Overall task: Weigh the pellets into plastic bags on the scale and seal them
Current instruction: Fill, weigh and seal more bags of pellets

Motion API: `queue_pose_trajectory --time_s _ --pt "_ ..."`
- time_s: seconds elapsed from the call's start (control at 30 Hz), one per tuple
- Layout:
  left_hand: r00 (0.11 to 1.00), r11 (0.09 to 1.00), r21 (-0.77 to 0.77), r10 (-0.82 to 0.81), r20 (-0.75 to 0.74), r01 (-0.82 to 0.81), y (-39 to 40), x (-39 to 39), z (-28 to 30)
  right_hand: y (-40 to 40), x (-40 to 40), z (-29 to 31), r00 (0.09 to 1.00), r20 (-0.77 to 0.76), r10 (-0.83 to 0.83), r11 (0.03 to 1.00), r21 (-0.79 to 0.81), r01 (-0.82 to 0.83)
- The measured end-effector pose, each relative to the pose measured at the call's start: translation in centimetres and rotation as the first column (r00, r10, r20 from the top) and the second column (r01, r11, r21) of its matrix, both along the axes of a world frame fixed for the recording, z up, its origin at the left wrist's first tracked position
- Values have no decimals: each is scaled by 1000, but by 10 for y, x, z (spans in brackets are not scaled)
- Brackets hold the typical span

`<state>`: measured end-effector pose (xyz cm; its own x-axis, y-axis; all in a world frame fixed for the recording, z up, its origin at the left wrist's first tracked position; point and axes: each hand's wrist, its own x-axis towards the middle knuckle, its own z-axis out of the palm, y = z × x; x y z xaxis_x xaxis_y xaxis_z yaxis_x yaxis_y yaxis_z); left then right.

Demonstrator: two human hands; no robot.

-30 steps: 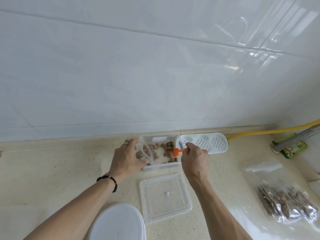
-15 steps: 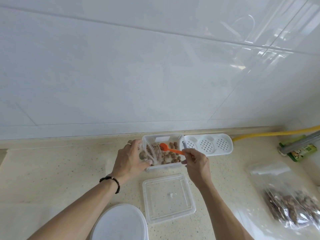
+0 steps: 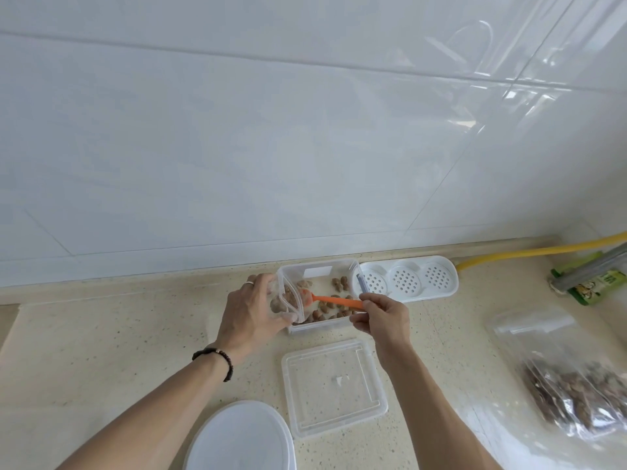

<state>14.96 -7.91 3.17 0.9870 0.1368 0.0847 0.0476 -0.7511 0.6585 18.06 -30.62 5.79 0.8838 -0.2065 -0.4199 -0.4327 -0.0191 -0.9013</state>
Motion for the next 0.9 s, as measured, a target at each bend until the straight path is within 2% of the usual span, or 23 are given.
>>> queue_pose_trajectory --time_s 0.2,0.4,0.47,0.57,0.67,0.73,0.83,0.9 --pt "998 993 119 -15 61 8 11 7 1 -14 -1 12 996 26 -91 994 66 89" --pt "999 975 222 19 40 -28 3 15 10 -20 -3 54 987 138 -76 996 62 68" --pt "1000 977 214 21 20 -25 -1 17 13 -17 -6 69 979 201 -18 1000 -18 23" --pt "1000 988 156 20 -24 -16 -7 18 17 -7 -14 86 934 299 193 962 -245 -120" --pt "999 996 91 28 -43 -24 -11 17 20 3 -21 91 808 362 465 825 -508 -247" --pt "998 998 54 33 -51 -30 -12 15 21 7 -24 91 716 394 577 733 -636 -241" --pt "996 999 28 40 -80 -38 -13 13 22 7 -24 91 646 436 626 690 -696 -198" --pt "995 999 20 41 -90 -39 -13 13 21 5 -22 89 643 452 619 699 -691 -187"
